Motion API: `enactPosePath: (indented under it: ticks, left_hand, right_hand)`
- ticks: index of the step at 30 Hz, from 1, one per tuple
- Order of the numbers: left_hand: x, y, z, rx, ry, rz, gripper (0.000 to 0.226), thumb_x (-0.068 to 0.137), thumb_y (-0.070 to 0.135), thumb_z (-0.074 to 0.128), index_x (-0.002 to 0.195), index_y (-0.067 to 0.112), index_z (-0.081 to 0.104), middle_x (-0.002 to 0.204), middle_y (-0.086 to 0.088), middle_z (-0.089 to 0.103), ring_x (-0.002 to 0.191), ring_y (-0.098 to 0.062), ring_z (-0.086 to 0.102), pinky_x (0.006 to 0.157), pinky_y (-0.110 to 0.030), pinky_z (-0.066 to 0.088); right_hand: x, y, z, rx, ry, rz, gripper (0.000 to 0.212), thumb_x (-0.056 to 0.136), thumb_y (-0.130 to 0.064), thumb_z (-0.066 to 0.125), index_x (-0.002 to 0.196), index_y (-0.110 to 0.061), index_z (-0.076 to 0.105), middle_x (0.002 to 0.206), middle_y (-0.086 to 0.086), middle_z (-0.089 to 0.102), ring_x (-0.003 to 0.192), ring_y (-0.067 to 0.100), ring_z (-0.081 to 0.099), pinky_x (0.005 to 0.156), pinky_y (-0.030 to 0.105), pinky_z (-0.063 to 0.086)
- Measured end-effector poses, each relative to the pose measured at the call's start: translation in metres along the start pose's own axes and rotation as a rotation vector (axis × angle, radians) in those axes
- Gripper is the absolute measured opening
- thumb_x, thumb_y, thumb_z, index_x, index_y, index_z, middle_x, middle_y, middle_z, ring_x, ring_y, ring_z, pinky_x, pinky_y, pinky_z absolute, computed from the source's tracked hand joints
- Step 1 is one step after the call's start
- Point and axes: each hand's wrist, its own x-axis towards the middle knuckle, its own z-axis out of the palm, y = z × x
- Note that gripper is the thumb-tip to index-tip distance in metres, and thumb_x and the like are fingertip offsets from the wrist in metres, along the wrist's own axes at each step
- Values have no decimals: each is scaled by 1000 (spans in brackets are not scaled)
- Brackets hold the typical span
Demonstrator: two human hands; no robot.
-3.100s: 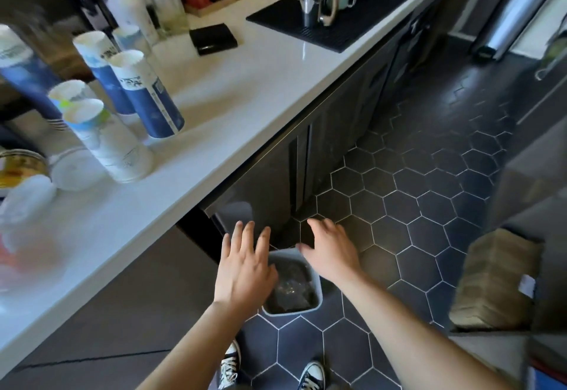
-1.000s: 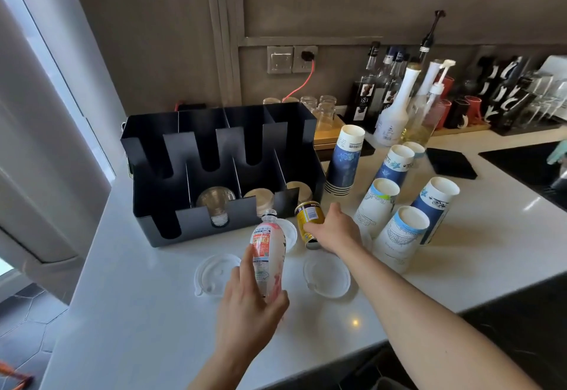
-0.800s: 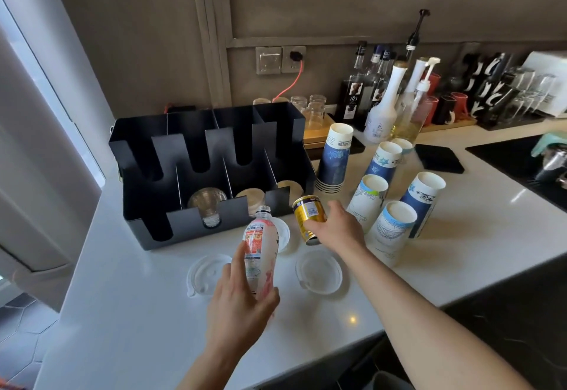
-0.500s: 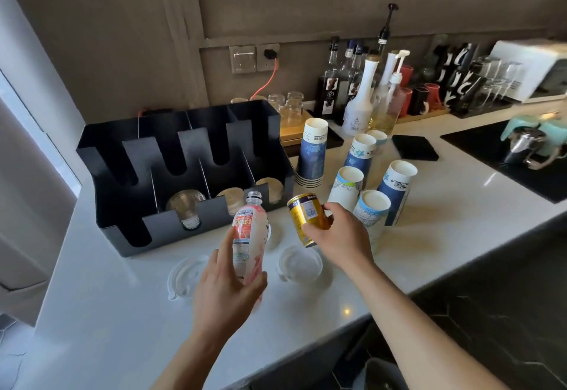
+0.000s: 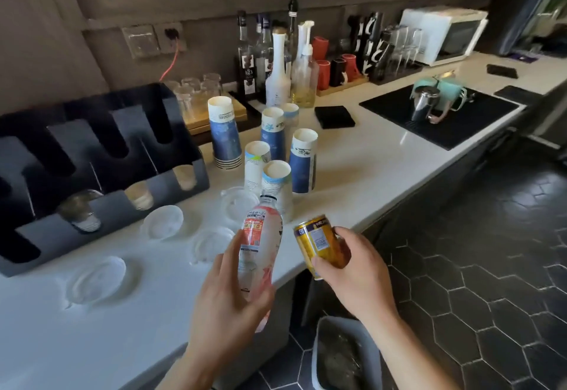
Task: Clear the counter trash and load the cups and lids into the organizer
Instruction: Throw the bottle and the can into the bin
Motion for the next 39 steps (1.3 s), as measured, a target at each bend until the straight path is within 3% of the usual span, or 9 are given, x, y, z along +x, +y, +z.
enactPosePath:
  ticks: [6, 10, 13, 17, 22, 32, 36, 39]
  left_hand:
    - [-28, 31, 65, 14, -140, 21, 93, 68, 59, 63, 151, 45, 26, 133, 19, 54, 118, -5, 57, 92, -37, 53]
    - [-49, 36, 120, 23, -225, -2, 93, 68, 57, 68, 151, 49, 25, 127, 26, 53, 114, 4, 55, 89, -28, 51]
    - [-61, 32, 165, 63, -328, -22, 92, 69, 54, 66, 151, 48, 24, 119, 27, 49, 106, 2, 55, 81, -23, 47]
    - [-61, 16, 214, 122, -473, -101, 86, 78, 49, 68, 152, 43, 25, 133, 16, 51, 112, -9, 57, 86, -29, 50]
    - [-39, -17, 264, 188, -642, -160, 82, 75, 45, 68, 147, 43, 29, 130, 6, 55, 107, -20, 60, 86, -41, 55]
    - [-13, -100, 359, 321, -810, -206, 92, 74, 42, 69, 151, 42, 19, 130, -6, 56, 114, -33, 59, 93, -40, 50]
    - [-16, -157, 399, 394, -844, -264, 96, 72, 45, 70, 154, 39, 19, 127, -9, 60, 110, -34, 62, 90, -39, 52]
    - [-26, -201, 426, 429, -876, -349, 89, 71, 44, 70, 149, 41, 27, 127, -5, 63, 110, -33, 64, 89, -37, 53]
  right_hand:
    - [-22, 79, -42, -24, 7, 116, 62, 76, -43, 77, 131, -32, 53, 115, -10, 59, 97, 8, 58, 70, 11, 39]
    - [-42, 139, -61, -47, 10, 235, 61, 71, -48, 75, 127, -34, 55, 109, -11, 60, 95, 10, 59, 78, 29, 50]
    - [-55, 181, -67, -87, 10, 356, 62, 68, -46, 75, 126, -33, 57, 105, -10, 59, 96, 14, 58, 80, 31, 46]
    - [-63, 226, -61, -70, -46, 532, 64, 68, -41, 75, 128, -27, 58, 112, -1, 64, 105, 21, 62, 90, 38, 50]
    - [-61, 268, -38, -110, -68, 683, 53, 70, -40, 73, 120, -27, 62, 111, 0, 69, 100, 23, 64, 79, 30, 49]
    - [-55, 347, 33, -116, -54, 880, 52, 75, -39, 73, 123, -25, 62, 113, 3, 69, 102, 27, 64, 74, 28, 41]
    - [-65, 393, 76, -104, -62, 917, 38, 75, -38, 73, 110, -24, 66, 103, 0, 68, 95, 25, 64, 69, 28, 40]
    - [-74, 428, 111, -70, -101, 971, 27, 74, -43, 69, 93, -23, 67, 84, -3, 68, 77, 23, 64, 63, 29, 45]
